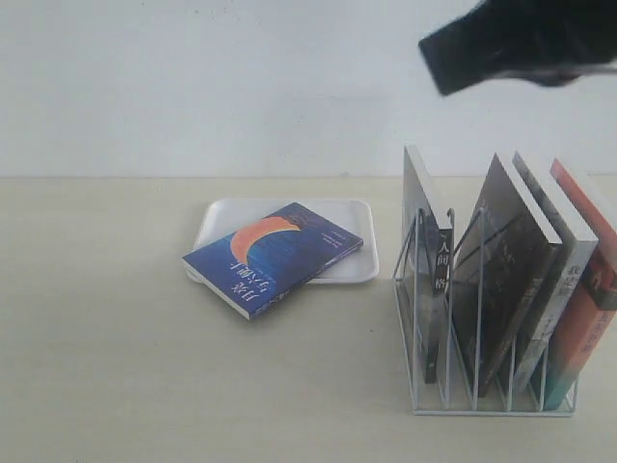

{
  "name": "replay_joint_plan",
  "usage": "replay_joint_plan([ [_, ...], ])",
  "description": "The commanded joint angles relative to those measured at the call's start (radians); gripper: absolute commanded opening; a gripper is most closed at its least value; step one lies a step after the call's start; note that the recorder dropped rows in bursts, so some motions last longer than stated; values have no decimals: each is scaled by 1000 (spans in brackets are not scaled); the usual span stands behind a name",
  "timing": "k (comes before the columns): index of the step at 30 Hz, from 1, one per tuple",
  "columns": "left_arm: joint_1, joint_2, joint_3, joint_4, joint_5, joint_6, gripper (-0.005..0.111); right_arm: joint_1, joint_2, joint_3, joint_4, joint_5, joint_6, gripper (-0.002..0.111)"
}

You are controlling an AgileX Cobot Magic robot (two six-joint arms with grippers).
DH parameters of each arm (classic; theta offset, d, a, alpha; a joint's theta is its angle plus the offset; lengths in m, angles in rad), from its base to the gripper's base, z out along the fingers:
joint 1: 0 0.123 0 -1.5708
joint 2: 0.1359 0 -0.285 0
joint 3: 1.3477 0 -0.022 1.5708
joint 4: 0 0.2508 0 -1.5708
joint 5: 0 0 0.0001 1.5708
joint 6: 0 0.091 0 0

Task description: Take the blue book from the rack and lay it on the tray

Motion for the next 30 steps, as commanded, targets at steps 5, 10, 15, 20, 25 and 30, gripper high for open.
replay_joint_plan([
  [5, -8, -2, 4, 2, -6, 2, 6, -288, -221, 133, 149, -189, -2, 0],
  [10, -8, -2, 4, 2, -6, 2, 6, -516, -463, 409, 235, -330, -2, 0],
  [15, -8, -2, 4, 2, -6, 2, 6, -727, -803, 773, 245, -463, 10, 0],
  [20, -8, -2, 4, 2, -6, 2, 6, -829, -1061, 1010, 269, -455, 29, 0],
  [25, -8, -2, 4, 2, -10, 2, 6, -834, -1037, 1031, 270, -454, 32, 0],
  [30, -8, -2, 4, 2, -8, 2, 6, -831, -1029, 1031, 270, -459, -42, 0],
])
